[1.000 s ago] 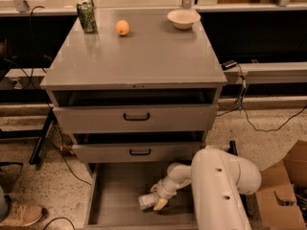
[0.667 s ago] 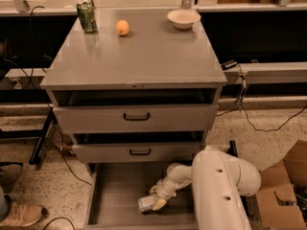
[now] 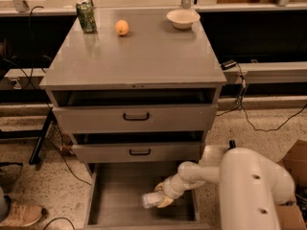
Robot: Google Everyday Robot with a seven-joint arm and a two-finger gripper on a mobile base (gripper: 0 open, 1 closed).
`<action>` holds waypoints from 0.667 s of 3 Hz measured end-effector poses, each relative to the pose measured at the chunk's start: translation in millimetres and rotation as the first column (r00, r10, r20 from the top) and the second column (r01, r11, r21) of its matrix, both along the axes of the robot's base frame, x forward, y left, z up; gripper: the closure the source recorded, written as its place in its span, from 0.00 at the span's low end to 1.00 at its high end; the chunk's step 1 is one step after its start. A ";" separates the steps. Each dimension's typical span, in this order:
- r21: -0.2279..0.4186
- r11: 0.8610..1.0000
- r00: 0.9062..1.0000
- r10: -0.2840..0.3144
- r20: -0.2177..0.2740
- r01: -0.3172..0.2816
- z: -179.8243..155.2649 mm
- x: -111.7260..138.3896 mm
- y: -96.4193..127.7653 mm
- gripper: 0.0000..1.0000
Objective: Pick blue plastic bottle from bottom drawer and place on counter
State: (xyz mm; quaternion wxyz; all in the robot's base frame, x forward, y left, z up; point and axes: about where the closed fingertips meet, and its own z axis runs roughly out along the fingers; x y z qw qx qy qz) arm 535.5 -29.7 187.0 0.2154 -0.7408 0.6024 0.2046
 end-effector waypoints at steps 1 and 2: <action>-0.015 1.000 0.997 -0.027 0.066 0.028 64.7 -6.3 -25.7 1.00; -0.024 0.999 0.992 -0.023 0.128 0.026 139.4 -20.8 -43.6 1.00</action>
Offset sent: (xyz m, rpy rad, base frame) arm -0.0356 -0.0639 0.2106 -0.0263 -0.1829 -0.0408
